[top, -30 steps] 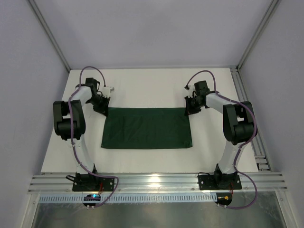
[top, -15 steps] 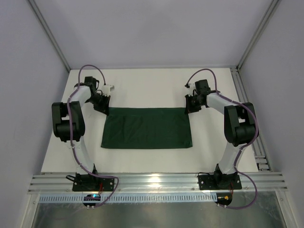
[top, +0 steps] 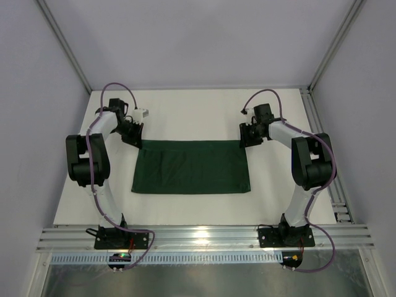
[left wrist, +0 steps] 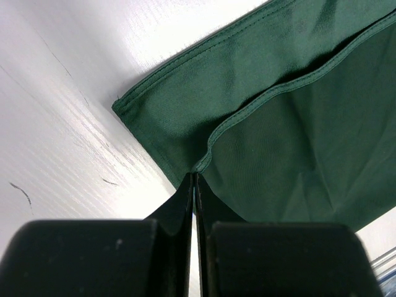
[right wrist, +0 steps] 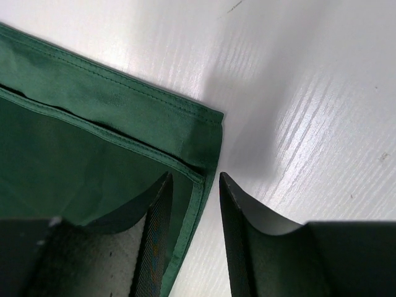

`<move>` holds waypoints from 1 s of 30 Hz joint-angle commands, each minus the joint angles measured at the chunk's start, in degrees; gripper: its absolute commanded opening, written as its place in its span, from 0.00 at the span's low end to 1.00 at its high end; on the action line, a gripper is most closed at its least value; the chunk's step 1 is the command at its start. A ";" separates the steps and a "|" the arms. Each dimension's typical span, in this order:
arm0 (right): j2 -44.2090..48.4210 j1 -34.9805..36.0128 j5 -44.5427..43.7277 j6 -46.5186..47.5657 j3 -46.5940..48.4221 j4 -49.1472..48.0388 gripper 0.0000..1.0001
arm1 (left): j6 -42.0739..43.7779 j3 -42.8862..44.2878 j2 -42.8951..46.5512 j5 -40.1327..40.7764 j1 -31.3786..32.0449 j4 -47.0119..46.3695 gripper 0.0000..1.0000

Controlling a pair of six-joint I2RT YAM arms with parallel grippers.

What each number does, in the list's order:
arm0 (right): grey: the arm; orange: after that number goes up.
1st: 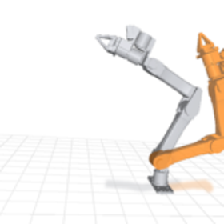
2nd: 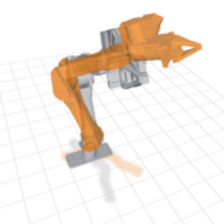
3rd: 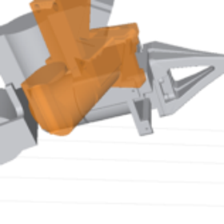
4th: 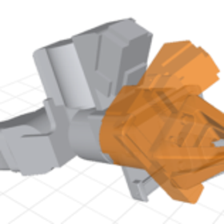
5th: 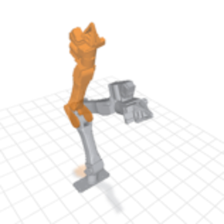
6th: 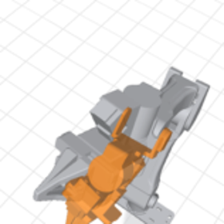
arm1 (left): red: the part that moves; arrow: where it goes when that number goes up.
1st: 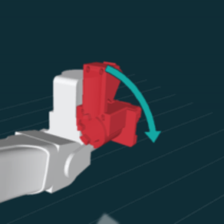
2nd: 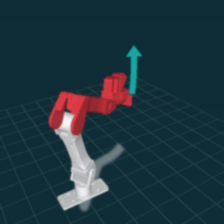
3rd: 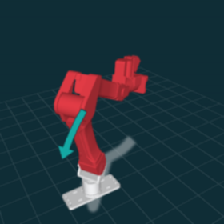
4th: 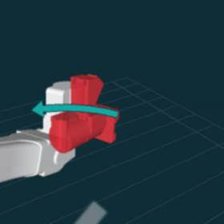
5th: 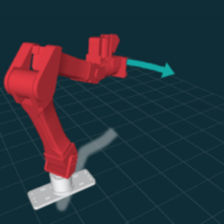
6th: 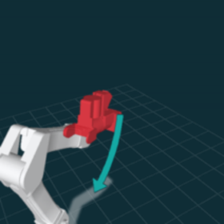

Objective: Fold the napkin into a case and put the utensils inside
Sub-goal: Smooth out the rectangle-folded napkin at the center of the board.

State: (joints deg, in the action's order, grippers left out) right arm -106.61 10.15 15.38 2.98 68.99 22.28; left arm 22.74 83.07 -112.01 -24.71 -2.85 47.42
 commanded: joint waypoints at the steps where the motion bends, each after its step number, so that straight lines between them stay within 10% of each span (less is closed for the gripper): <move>1: -1.14 0.13 -0.17 0.97 1.32 -0.84 0.40 | -0.51 0.08 1.26 -1.48 0.13 0.22 0.00; 20: -3.52 0.13 3.26 -0.26 3.52 1.45 0.14 | -0.42 0.25 1.35 -0.78 0.13 0.13 0.00; 30: -0.45 0.13 3.34 -1.66 2.82 3.21 0.23 | -0.24 0.17 1.44 -0.69 0.13 0.39 0.00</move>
State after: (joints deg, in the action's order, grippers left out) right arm -109.73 10.15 17.98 2.48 70.81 24.23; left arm 22.72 83.07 -112.01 -24.67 -2.85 47.44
